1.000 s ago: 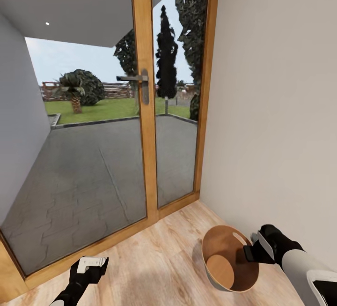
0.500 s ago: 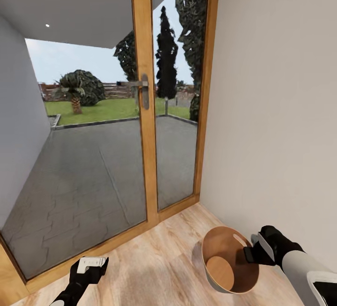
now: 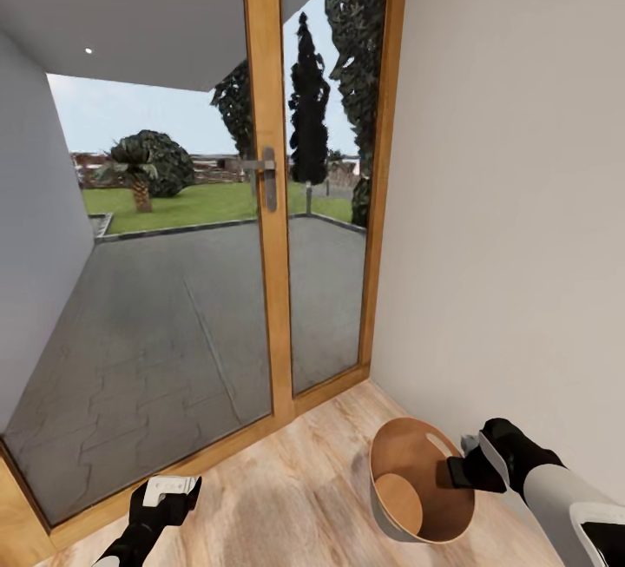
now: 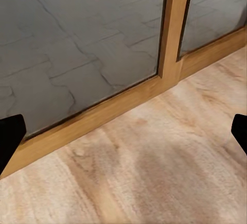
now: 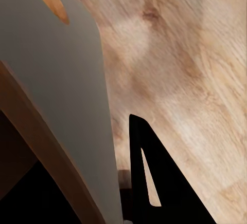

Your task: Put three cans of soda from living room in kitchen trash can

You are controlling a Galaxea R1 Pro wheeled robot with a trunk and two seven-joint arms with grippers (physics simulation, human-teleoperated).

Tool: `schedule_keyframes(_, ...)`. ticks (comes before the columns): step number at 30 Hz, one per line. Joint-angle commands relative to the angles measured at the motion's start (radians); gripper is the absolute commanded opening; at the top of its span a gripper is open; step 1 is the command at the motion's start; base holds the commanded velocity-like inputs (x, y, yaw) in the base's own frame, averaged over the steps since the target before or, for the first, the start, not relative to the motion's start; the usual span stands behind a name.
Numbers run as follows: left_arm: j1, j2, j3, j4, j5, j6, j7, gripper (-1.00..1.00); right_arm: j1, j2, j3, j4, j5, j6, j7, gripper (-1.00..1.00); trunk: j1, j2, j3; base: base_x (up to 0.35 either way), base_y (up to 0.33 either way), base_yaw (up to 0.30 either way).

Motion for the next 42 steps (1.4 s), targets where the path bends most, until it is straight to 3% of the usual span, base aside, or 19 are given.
schedule_keyframes(1, 0.0, 0.0, 0.0, 0.0, 0.0, 0.0, 0.0, 1.0, 0.0, 0.0, -0.006, 0.0, -0.016, 0.002, 0.002, -1.0, -0.004, 0.007, 0.003, 0.0, 0.0, 0.0)
schedule_keyframes(39, 0.0, -0.003, 0.0, 0.002, 0.0, 0.0, 0.005, 1.0, 0.02, 0.002, 0.008, 0.012, -0.016, 0.01, -0.001, -1.0, -0.15, 0.273, 0.122, 0.0, 0.0, 0.0)
schedule_keyframes(42, 0.0, -0.001, 0.0, 0.001, 0.001, -0.006, 0.004, 1.0, 0.023, 0.003, 0.008, 0.012, -0.016, 0.01, -0.001, -1.0, -0.15, 0.273, 0.122, 0.0, 0.0, 0.0)
